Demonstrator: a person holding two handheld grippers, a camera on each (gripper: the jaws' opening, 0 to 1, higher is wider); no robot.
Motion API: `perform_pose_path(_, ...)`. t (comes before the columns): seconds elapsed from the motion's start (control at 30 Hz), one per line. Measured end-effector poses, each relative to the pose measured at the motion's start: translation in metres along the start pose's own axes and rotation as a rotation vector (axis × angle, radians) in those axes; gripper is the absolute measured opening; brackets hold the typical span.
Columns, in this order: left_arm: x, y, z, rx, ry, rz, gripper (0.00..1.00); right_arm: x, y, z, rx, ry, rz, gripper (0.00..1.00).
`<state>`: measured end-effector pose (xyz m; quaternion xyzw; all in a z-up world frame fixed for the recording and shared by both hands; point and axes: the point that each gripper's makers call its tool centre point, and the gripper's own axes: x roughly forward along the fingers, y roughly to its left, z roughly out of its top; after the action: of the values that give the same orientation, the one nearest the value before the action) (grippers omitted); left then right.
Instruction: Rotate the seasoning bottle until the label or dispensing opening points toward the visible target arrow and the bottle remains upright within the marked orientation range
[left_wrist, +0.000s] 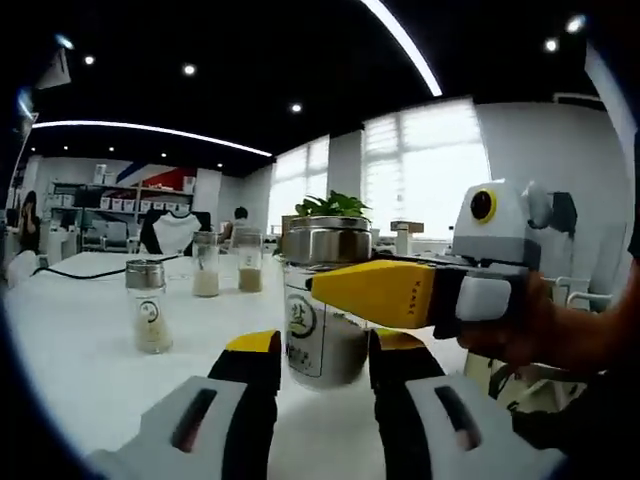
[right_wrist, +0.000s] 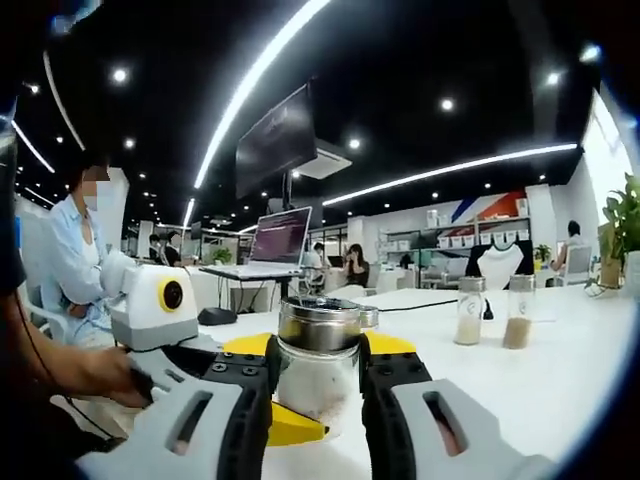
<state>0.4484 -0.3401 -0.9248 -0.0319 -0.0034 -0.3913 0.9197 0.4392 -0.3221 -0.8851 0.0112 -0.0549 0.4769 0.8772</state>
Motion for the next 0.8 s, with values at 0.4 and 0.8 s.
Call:
perform_pose_path(0.4, -0.004, -0.016, 0.006, -0.013, -0.006, -0.107, 0.36, -0.006, 0.017, 0.009, -0.01, -0.045, 0.152, 0.3)
perform_pose_path(0.8, -0.002, 0.004, 0.006, 0.163, 0.017, 0.118, 0.35, 0.004, 0.005, 0.003, -0.027, 0.0, -0.01, 0.31)
